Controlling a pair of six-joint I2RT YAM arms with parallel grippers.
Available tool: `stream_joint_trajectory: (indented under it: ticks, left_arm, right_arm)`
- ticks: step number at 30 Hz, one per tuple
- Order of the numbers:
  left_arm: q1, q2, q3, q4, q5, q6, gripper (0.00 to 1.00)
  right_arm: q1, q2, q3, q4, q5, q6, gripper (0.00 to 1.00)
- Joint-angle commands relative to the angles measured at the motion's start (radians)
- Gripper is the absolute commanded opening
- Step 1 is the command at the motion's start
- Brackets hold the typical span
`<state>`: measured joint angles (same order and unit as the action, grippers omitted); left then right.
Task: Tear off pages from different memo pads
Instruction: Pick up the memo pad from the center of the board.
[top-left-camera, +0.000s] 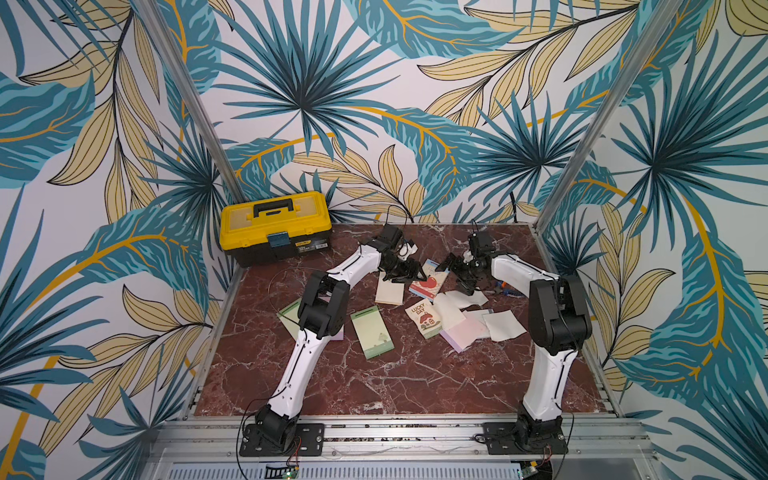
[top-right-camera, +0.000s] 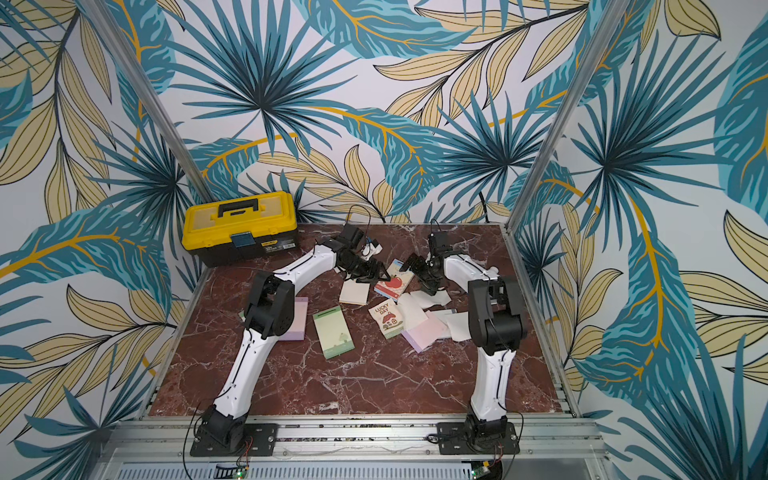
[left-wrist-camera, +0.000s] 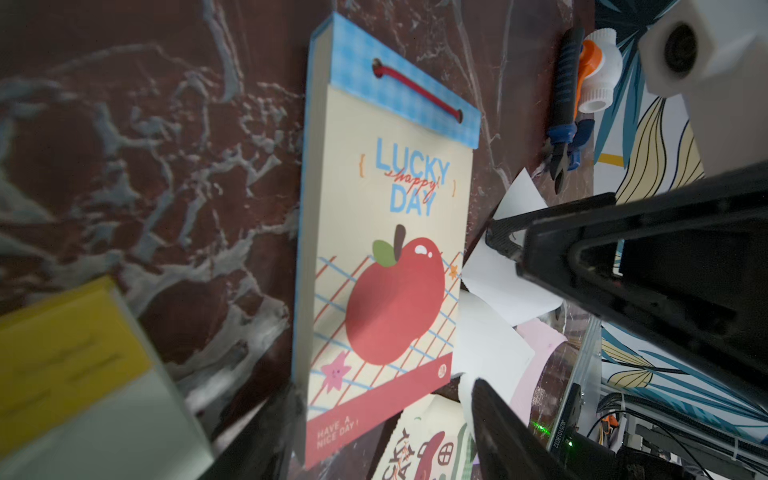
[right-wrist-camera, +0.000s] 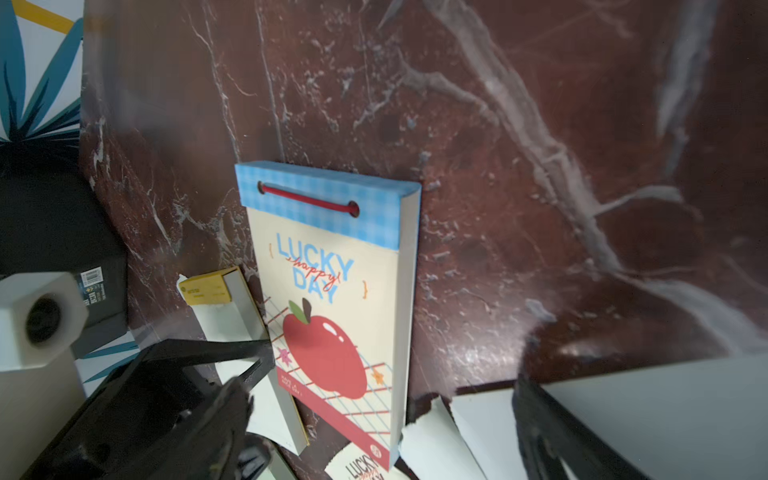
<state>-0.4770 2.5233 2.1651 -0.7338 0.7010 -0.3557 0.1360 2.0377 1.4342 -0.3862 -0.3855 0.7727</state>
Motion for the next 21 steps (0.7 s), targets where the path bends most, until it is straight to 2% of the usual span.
stream_joint_trajectory:
  ticks: [1, 7, 13, 21]
  left_arm:
    - [0.000, 0.020, 0.026, 0.045, 0.035, -0.012, 0.68]
    - [-0.006, 0.059, 0.068, 0.060, 0.080, -0.040, 0.68]
    - [-0.028, 0.070, 0.066, 0.024, 0.095, -0.014, 0.68]
    - [-0.033, 0.063, 0.044, 0.014, 0.081, -0.012, 0.67]
  right_arm:
    - [0.007, 0.032, -0.004, 0.064, -0.049, -0.010, 0.98]
    - [0.007, 0.093, 0.000, 0.096, -0.072, -0.003, 0.97]
    - [0.020, 0.076, -0.092, 0.318, -0.129, 0.077, 0.96]
    - [0.048, -0.047, -0.207, 0.546, -0.194, 0.119, 0.81]
